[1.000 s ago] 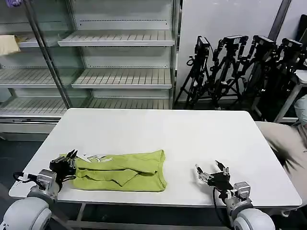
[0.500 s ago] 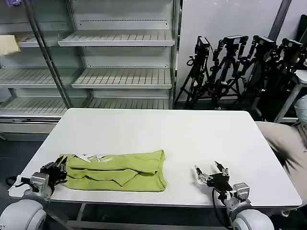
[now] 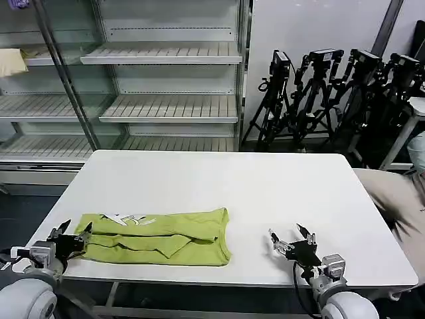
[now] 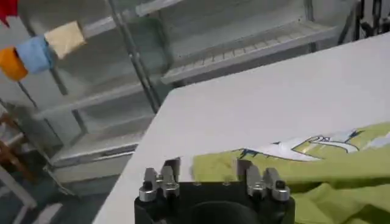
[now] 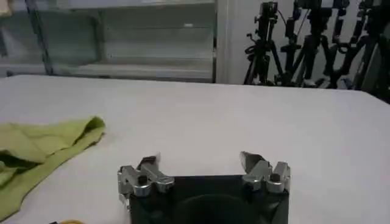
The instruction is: Fold and organize the clothes.
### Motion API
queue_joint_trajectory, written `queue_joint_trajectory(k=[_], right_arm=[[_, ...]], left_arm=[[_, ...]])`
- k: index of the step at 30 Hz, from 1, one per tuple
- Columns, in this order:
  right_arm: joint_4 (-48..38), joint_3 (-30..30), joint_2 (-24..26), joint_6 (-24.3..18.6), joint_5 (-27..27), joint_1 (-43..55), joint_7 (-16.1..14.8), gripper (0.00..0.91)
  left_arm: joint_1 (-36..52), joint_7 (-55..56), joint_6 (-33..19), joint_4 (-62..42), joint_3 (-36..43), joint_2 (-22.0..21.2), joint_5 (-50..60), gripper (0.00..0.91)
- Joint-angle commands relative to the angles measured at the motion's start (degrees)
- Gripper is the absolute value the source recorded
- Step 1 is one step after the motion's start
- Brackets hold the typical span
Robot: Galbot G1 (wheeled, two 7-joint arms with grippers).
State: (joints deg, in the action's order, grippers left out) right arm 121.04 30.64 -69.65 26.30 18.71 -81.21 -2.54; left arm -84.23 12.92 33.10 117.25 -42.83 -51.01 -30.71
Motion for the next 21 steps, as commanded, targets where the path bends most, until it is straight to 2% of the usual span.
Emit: queue_joint_trajectory(k=[1, 10, 11, 13, 21], right_arm=[[0.4, 0.4, 0.2, -0.1, 0.0, -0.2, 0.0, 0.907], [0.2, 0.4, 0.1, -0.2, -0.2, -0.3, 0.0, 0.907], [0.2, 0.4, 0.1, -0.2, -0.2, -0.3, 0.0, 0.907], [0.1, 0.3, 0.1, -0.2, -0.2, -0.2, 0.1, 0.907], [-0.3, 0.2, 0.0, -0.2, -0.3, 0.2, 0.1, 0.907]], left_arm=[[3.5, 5.7, 0.0, -4.1, 0.4, -0.7, -16.7, 0.907], [5.5, 6.5, 0.0, -7.2, 1.3, -1.3, -19.3, 0.907], [5.4, 6.5, 0.0, -7.2, 1.4, -1.4, -19.6, 0.282], [5.2, 6.4, 0.0, -7.2, 1.6, -1.8, -19.7, 0.010], [3.4, 5.7, -0.1, -6.5, 1.8, -2.7, -19.3, 0.010]])
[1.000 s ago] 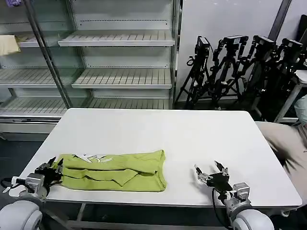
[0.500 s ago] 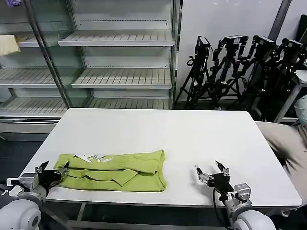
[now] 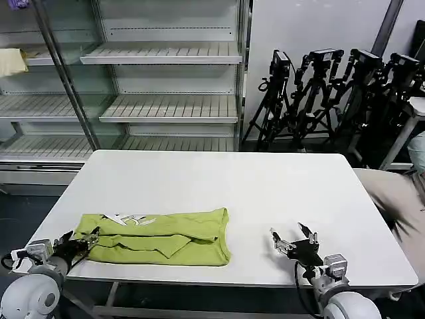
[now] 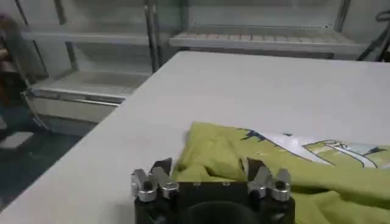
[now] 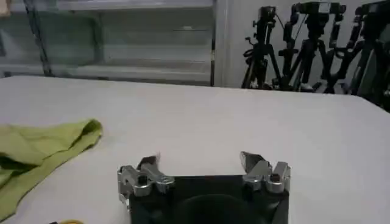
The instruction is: Fold and organize the clothes.
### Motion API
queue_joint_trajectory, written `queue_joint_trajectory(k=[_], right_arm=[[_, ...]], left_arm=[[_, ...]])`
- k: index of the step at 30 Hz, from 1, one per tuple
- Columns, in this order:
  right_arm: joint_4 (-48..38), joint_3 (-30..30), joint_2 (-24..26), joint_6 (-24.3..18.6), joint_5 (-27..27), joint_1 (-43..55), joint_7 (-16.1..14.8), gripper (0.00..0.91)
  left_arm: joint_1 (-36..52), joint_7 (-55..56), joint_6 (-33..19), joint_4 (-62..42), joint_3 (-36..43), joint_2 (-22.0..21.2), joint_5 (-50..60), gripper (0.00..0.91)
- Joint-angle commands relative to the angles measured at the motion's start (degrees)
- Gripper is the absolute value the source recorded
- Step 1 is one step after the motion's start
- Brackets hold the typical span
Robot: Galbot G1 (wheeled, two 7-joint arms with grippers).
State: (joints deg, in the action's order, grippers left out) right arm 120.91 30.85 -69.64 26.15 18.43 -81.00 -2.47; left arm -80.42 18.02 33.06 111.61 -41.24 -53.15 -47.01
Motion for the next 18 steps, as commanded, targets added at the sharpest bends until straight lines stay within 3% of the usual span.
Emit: queue_joint_trajectory(k=[1, 9, 18], right_arm=[[-0.3, -0.1, 0.0, 0.0, 0.0, 0.0, 0.0, 0.907], [-0.4, -0.1, 0.0, -0.2, 0.0, -0.1, 0.0, 0.907], [-0.2, -0.1, -0.1, -0.1, -0.3, -0.3, 0.0, 0.907]], left_arm=[[-0.3, 0.6, 0.0, -1.1, 0.2, -0.6, -3.0, 0.010], [-0.3, 0.3, 0.0, -1.2, 0.1, -0.6, -1.9, 0.010], [-1.1, -4.3, -2.0, 1.2, -0.4, 0.3, 8.1, 0.010]])
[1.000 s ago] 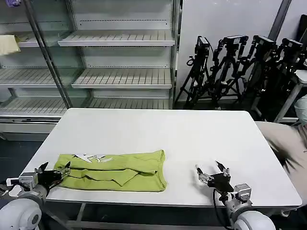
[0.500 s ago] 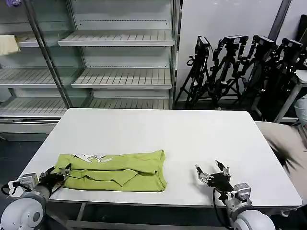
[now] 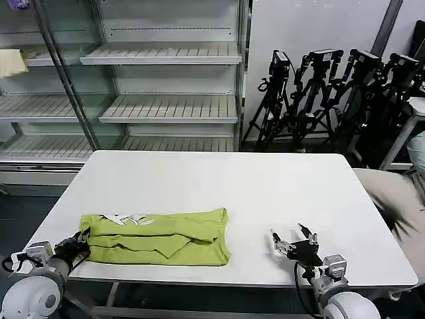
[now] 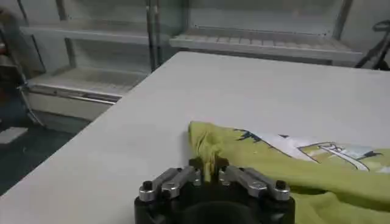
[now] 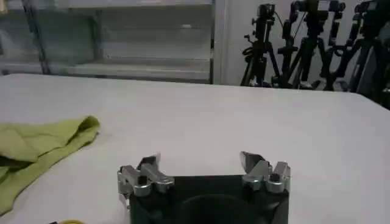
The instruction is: Fold and organize the clothes.
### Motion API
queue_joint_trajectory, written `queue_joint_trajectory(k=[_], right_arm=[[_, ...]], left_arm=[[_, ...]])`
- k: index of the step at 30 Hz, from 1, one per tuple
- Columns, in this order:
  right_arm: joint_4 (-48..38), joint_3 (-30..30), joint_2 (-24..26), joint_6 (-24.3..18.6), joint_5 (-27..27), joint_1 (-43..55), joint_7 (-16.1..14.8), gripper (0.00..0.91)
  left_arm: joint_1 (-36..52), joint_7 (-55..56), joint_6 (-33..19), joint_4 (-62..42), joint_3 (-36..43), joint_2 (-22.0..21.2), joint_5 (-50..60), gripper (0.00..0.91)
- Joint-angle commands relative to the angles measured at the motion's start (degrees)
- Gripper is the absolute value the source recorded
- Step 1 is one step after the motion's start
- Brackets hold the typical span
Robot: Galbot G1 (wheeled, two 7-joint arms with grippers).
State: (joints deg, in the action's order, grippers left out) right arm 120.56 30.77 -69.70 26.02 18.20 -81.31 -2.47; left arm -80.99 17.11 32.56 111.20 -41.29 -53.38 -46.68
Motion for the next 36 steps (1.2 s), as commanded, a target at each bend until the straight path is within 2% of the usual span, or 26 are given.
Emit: queue_joint_trajectory(k=[1, 4, 8, 12, 15, 18, 19, 22, 26, 32, 36], right_arm=[[0.2, 0.0, 0.0, 0.1, -0.1, 0.0, 0.0, 0.907], [0.4, 0.1, 0.1, 0.1, -0.1, -0.1, 0.0, 0.907], [0.9, 0.4, 0.4, 0.1, -0.1, -0.5, -0.1, 0.907], [1.2, 0.9, 0.6, 0.1, -0.1, -0.8, -0.1, 0.907], [1.1, 0.9, 0.4, 0.0, -0.1, -0.8, -0.1, 0.907], [1.0, 0.7, 0.1, 0.0, -0.2, -0.7, -0.1, 0.907], [0.9, 0.6, 0.0, 0.1, -0.3, -0.7, -0.1, 0.907], [1.0, 0.5, -0.2, 0.2, -0.8, -0.6, -0.1, 0.907], [1.2, 0.6, -0.2, 0.4, -1.2, -0.8, -0.1, 0.907], [1.5, 0.4, -0.4, 0.7, -1.9, -0.7, -0.1, 0.907], [1.7, 0.8, -0.4, 0.7, -1.9, -1.0, -0.1, 0.907]], left_arm=[[-0.4, -4.0, -2.0, 1.8, -0.7, 1.0, 8.6, 0.010], [0.1, -4.5, -3.5, 1.7, -2.3, 2.3, 13.9, 0.010], [0.4, -9.1, -5.3, 0.2, -7.0, 6.2, 24.4, 0.000], [0.7, -12.5, -4.2, 0.5, -12.4, 9.8, 30.1, 0.000], [1.1, -14.5, -4.0, 2.6, -13.2, 10.4, 33.5, 0.000], [-0.4, -14.2, -2.8, 9.0, -10.6, 8.6, 32.9, 0.000], [-1.2, -13.9, -2.5, 12.0, -8.9, 6.7, 32.8, 0.000], [-3.6, -12.2, -1.4, 18.9, -2.4, 2.5, 32.8, 0.000], [-4.1, -10.0, -1.0, 24.2, 7.6, -0.1, 32.9, 0.000], [-1.4, -9.7, -1.4, 24.6, 19.9, -3.4, 36.8, 0.000], [2.3, -10.3, -1.6, 21.4, 24.0, -5.2, 39.4, 0.000]])
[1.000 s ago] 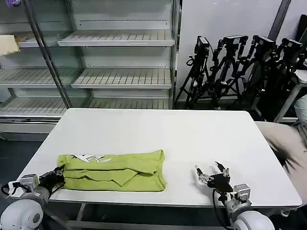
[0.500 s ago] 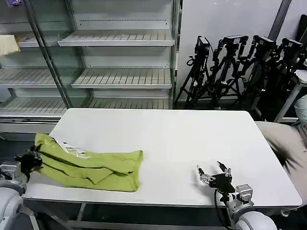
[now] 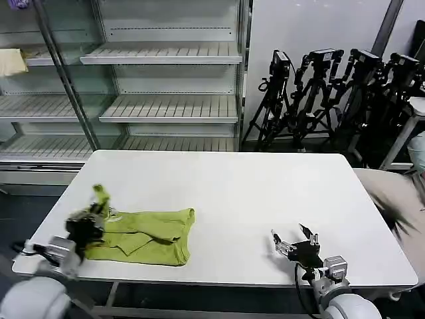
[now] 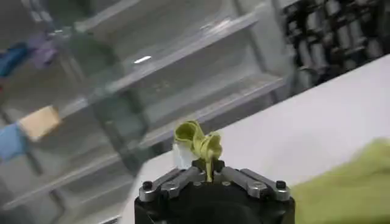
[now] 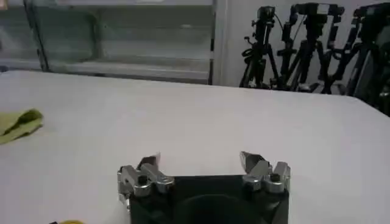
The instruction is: Fold and organize the clothes.
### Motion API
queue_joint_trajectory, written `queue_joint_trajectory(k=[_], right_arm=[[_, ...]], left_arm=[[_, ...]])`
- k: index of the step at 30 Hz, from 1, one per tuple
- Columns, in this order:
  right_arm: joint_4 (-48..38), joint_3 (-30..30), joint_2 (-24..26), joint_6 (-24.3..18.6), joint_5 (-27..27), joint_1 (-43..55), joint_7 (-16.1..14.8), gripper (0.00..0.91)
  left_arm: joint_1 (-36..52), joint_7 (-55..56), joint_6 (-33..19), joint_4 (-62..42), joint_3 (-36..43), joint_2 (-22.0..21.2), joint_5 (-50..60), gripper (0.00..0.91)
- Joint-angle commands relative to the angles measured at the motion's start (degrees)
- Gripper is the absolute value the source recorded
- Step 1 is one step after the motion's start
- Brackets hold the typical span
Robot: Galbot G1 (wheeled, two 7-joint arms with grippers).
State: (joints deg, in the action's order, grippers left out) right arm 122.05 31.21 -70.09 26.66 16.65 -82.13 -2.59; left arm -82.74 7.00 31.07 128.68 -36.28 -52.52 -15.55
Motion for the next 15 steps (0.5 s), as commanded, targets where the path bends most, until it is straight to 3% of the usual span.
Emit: queue_joint_trajectory(k=[1, 15], right_arm=[[0.2, 0.5, 0.1, 0.0, -0.3, -0.4, 0.1, 0.907], [0.2, 0.4, -0.5, 0.0, -0.5, -0.7, 0.1, 0.907]], left_arm=[[4.6, -0.3, -0.1, 3.3, 19.3, -6.3, 8.3, 0.000], [8.8, 0.2, 0.9, -3.7, 21.0, -8.4, 5.7, 0.010]])
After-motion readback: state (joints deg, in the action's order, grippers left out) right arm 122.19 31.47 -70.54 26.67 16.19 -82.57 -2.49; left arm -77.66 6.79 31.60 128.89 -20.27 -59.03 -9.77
